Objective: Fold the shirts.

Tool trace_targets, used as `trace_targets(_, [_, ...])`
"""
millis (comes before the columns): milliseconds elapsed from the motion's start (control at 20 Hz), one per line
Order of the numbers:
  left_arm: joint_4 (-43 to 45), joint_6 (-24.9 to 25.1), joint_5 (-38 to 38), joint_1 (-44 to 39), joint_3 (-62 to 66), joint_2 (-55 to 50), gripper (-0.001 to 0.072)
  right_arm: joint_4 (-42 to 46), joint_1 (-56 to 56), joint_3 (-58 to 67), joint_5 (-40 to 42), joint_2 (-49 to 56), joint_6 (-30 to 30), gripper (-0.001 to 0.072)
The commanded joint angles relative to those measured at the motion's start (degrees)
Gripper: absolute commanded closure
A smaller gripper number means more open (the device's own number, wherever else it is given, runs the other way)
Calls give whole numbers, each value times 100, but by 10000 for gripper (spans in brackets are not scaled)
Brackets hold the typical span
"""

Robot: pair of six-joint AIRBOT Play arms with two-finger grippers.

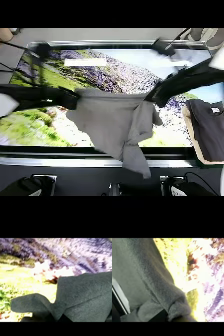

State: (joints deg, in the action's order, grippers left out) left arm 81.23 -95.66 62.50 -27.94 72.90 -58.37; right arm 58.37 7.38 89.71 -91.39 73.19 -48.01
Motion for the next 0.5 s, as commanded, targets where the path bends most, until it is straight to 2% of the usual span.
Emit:
trace_targets(0, [136, -404, -643, 234, -647, -988, 677, -894, 4, -938, 975, 1139, 136, 694])
trace_targets(150, [-35, -407, -634, 361, -647, -1950, 677, -1196, 4, -968, 1263, 1993, 105, 695])
trace_targets(250, [-557, -407, -612, 463, -623, -2330, 674, -1191, 2, -966, 1488, 2291, -42, 694])
trace_targets(300, [-850, -404, -612, 525, -586, -2433, 607, -1215, 2, -966, 1731, 2330, -44, 628])
trace_targets(350, [-1056, -400, -592, 605, -527, -2461, 390, -1217, -26, -925, 1829, 2310, -15, 340])
trace_targets(400, [-1121, -369, -450, 715, -417, -2452, 128, -1215, -114, -796, 1749, 2282, 120, 125])
trace_targets(450, [-1119, -160, -66, 876, -229, -2448, 13, -1172, -278, -608, 1508, 2221, 162, 117])
